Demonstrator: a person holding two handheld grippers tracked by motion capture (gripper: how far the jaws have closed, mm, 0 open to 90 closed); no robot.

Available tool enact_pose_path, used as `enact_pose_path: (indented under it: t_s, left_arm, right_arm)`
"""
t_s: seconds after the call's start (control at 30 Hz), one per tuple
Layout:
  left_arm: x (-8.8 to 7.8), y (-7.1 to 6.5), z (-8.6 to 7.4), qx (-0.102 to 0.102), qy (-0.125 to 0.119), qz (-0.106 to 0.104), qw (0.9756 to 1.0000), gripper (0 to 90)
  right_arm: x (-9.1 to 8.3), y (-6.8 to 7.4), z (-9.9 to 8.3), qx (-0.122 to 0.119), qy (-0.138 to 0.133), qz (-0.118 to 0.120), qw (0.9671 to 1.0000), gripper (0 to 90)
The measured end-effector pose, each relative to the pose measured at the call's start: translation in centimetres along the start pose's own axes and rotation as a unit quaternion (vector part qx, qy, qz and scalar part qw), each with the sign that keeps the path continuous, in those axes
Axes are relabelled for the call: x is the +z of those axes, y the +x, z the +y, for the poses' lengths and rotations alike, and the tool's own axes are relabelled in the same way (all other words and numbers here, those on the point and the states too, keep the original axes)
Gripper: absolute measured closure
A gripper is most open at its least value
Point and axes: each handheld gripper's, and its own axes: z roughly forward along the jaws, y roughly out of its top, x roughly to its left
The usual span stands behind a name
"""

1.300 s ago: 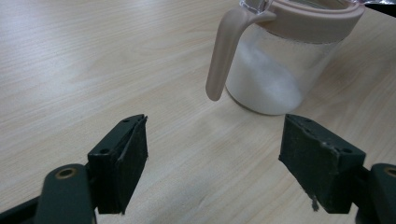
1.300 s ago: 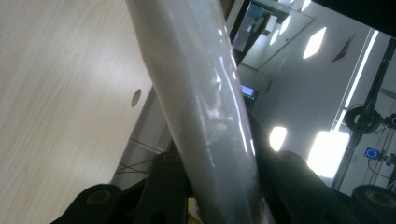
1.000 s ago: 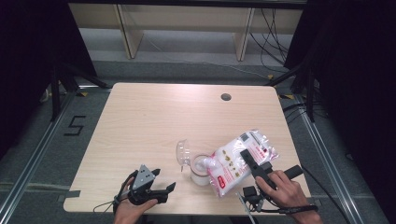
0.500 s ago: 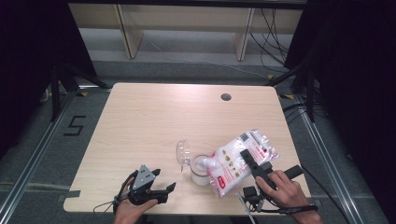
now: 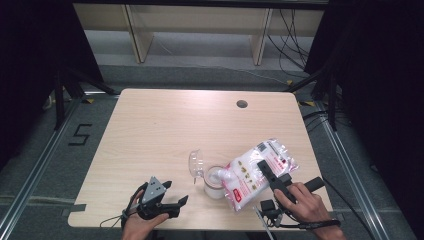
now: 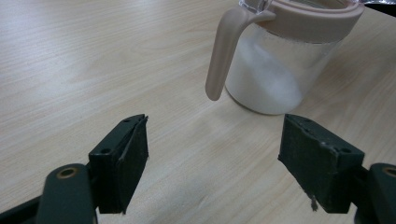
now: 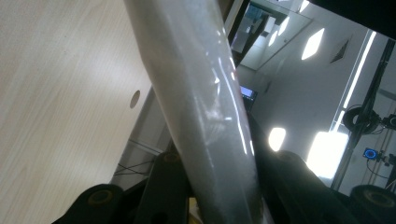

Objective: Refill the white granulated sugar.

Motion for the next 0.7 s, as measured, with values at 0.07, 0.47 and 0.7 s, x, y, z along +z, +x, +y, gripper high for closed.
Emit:
enact_pose_path:
  t_s: [0.07, 0.47, 0.7]
  left_arm:
    - [0.00, 0.00, 0.00, 0.000, 0.000, 0.000, 1.0000, 23.2]
    - [0.00, 0.00, 0.00, 0.000, 0.000, 0.000, 1.0000, 23.2]
    - [0.01, 0.01, 0.00, 0.000, 0.000, 0.000, 1.0000, 23.1]
  right_arm:
    - [0.01, 0.01, 0.00, 0.001, -0.001, 0.000, 1.0000, 76.4]
    - [-0.08, 0.28, -0.09, 0.017, 0.008, 0.005, 0.9998, 76.9]
    - [-0.01, 0.14, -0.15, 0.009, 0.000, 0.004, 1.0000, 77.2]
